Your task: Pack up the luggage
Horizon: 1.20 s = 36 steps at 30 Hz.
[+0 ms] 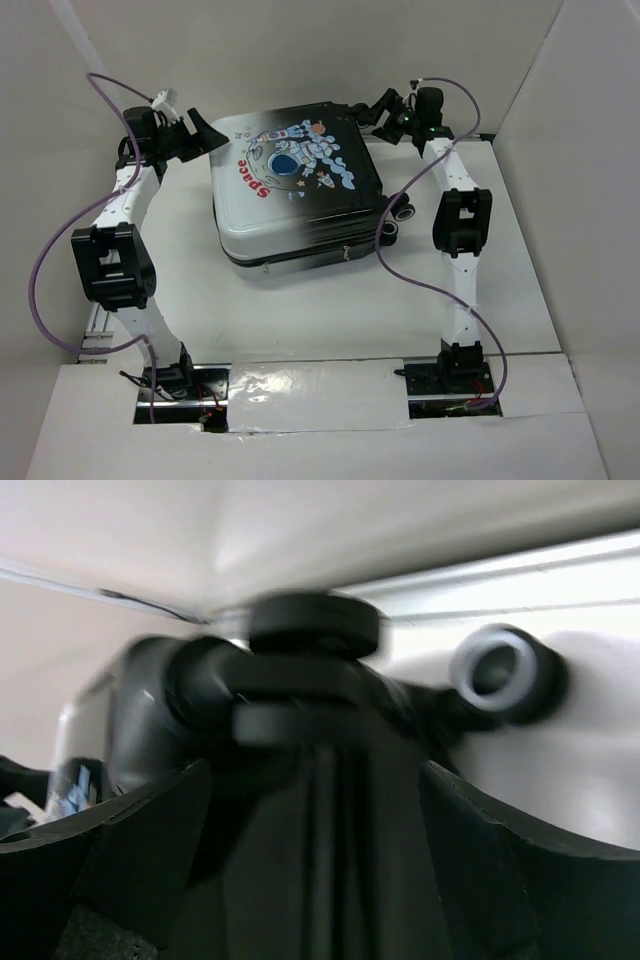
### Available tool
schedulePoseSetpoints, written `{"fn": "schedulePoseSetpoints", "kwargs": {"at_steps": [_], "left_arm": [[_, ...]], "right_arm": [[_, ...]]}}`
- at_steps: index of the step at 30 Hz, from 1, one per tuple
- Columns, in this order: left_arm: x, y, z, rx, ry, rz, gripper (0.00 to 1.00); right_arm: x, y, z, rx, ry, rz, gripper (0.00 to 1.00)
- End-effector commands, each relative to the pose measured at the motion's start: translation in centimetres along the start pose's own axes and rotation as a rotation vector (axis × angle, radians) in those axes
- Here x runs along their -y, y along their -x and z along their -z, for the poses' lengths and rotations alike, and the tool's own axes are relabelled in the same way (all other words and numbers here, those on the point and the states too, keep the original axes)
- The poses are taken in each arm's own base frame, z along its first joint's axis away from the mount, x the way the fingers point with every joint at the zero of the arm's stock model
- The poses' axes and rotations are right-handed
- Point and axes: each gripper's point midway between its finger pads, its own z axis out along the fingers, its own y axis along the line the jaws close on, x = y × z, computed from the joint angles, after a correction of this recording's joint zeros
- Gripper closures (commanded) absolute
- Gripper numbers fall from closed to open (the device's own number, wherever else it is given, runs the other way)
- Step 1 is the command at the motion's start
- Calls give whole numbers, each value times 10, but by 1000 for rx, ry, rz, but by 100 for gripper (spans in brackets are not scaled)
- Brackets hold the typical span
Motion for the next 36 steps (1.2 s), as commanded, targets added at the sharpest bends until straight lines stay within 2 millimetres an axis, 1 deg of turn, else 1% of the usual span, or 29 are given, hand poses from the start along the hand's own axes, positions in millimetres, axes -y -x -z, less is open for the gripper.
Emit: {"fn": "schedulePoseSetpoints", "kwargs": {"at_steps": [1, 2, 3, 4, 6, 8, 9, 11, 13, 15, 16, 17, 19, 20, 21, 22, 23, 24, 25, 26, 27, 28, 29, 30, 31, 32, 33, 34, 36], "left_arm": [[54, 11, 2, -11, -194, -68, 7], [53, 9, 2, -19, -190, -62, 7], [53, 18, 7, 2, -187, -79, 7], [50, 17, 7, -1, -175, -72, 7], [49, 31, 23, 34, -149, -89, 7], [54, 41, 34, 52, -132, -116, 7], [44, 50, 44, 79, -87, -121, 6], [52, 66, 67, 117, -51, -175, 5], [54, 81, 91, 175, 23, -230, 1], [45, 92, 113, 210, 115, -244, 1], [41, 98, 126, 229, 150, -260, 1], [51, 104, 144, 261, 160, -284, 1], [58, 103, 162, 269, 170, -292, 1], [61, 92, 166, 253, 162, -284, 1], [81, 89, 183, 278, 136, -312, 1], [92, 77, 189, 265, 96, -319, 1], [82, 49, 187, 217, 96, -283, 1], [85, 36, 193, 211, 89, -282, 1], [103, 27, 213, 248, 77, -314, 1], [109, -3, 218, 207, 52, -329, 1], [99, -18, 213, 162, 65, -291, 1], [105, -34, 215, 135, 45, -294, 2], [124, -50, 224, 127, 4, -317, 2], [119, -78, 222, 70, -15, -286, 2], [119, -95, 225, 45, -19, -274, 4], [122, -107, 228, 39, -35, -282, 4], [117, -126, 235, 41, -22, -258, 4], [117, -136, 238, 31, -28, -256, 4], [125, -158, 240, -10, -94, -216, 4]], "right_arm": [[-12, 19, 48, -22, -33, 63, 10], [-11, 25, 54, -11, -37, 73, 10], [-22, 30, 61, -3, -30, 111, 10], [-27, 26, 66, -24, -17, 119, 10], [-32, 33, 77, -22, -27, 152, 10], [-48, 37, 87, -21, -10, 171, 10], [-62, 44, 95, -1, 3, 205, 10], [-68, 44, 104, 5, -9, 231, 10], [-90, 54, 123, 44, -5, 287, 10], [-93, 54, 135, 55, -43, 305, 10], [-110, 60, 151, 84, -41, 349, 10], [-110, 64, 161, 101, -70, 355, 10], [-132, 65, 185, 132, -65, 402, 10], [-137, 63, 193, 143, -72, 405, 10], [-124, 47, 195, 110, -92, 388, 10], [-146, 45, 217, 142, -73, 414, 10], [-146, 40, 225, 157, -79, 439, 10], [-146, 28, 229, 150, -90, 445, 10], [-121, 4, 230, 104, -138, 417, 10], [-140, -21, 254, 106, -135, 480, 10], [-139, -19, 255, 112, -147, 480, 10], [-125, -44, 257, 65, -171, 471, 10], [-143, -54, 276, 85, -151, 520, 10], [-153, -73, 279, 67, -125, 535, 11], [-140, -103, 280, 11, -127, 519, 11], [-158, -113, 299, 50, -94, 532, 11], [-167, -130, 301, 49, -64, 537, 12], [-148, -157, 300, 3, -81, 506, 12], [-153, -183, 310, 2, -34, 502, 12]]}}
